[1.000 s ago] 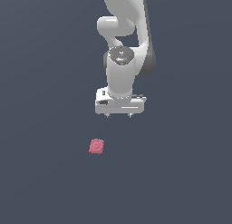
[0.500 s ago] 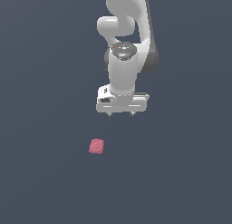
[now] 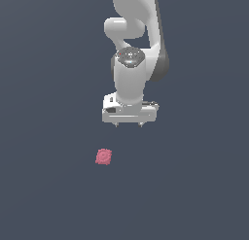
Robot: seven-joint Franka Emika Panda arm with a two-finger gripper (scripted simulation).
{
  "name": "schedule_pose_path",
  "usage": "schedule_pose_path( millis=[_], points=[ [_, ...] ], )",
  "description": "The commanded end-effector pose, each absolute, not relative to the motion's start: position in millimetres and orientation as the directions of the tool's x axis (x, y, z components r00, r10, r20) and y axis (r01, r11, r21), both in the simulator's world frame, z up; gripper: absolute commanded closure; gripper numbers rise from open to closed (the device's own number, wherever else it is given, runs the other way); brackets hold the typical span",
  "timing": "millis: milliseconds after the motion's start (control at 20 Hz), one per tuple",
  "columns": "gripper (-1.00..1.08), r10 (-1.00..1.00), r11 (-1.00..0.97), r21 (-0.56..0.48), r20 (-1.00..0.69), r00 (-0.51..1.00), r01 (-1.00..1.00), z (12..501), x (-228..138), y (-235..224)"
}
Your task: Pick up the object and move it to a goal position.
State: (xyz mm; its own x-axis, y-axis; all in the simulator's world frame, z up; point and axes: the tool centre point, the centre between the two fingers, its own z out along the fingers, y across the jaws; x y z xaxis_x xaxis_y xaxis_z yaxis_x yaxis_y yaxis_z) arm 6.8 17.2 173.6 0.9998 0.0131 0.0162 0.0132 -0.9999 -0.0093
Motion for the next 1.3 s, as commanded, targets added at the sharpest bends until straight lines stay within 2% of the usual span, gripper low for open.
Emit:
schedule_pose_path(
  millis=[0, 750, 1250],
  points=[
    [-0.92, 0.005, -1.000, -0.009, 0.015, 1.000, 0.006, 169.8, 13.0, 11.5],
    [-0.92, -0.076, -0.997, -0.004, 0.005, 0.997, -0.076, 118.2, 75.8, -58.5],
    [-0.92, -0.106, -0.994, 0.000, 0.000, 0.994, -0.106, 93.4, 93.6, -88.9]
  ],
)
